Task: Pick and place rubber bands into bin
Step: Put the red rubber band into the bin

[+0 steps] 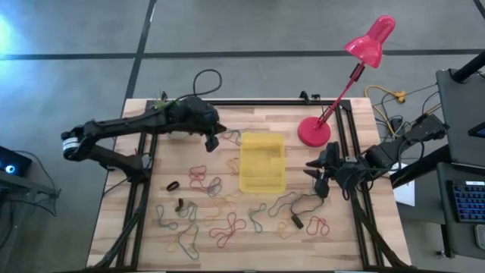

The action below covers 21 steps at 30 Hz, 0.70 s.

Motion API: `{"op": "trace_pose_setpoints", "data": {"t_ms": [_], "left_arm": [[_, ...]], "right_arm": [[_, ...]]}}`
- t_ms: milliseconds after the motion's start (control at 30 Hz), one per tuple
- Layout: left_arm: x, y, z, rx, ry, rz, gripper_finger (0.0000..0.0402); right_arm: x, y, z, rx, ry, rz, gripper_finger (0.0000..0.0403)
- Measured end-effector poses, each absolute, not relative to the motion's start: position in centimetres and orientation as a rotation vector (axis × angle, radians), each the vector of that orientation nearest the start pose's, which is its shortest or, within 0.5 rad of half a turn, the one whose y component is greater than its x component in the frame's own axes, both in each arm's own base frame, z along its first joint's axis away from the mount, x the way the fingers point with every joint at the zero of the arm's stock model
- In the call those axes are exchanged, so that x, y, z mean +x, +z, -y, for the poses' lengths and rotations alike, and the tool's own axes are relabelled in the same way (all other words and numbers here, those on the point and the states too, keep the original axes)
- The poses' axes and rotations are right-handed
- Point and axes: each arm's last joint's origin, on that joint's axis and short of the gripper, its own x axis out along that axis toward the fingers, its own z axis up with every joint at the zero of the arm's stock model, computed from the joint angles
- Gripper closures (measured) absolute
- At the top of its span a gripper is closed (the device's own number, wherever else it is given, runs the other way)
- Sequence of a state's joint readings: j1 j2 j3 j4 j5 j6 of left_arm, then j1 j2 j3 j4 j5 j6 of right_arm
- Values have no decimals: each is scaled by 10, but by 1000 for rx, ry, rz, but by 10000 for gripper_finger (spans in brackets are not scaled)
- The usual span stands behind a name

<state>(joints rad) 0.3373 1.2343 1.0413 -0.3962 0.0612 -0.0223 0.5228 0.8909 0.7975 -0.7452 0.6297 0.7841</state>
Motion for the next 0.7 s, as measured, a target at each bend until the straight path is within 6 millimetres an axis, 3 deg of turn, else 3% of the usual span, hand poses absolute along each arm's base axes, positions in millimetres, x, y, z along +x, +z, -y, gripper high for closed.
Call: {"op": "trace_pose_setpoints", "data": {"t_ms": [200, 700], "left_arm": [[275, 317, -81, -113, 227, -509, 402], [356, 270, -74, -135, 152, -594, 402]], "right_arm": [[151, 278, -67, 291, -361, -608, 293], [151, 278, -67, 295, -360, -608, 297]]}}
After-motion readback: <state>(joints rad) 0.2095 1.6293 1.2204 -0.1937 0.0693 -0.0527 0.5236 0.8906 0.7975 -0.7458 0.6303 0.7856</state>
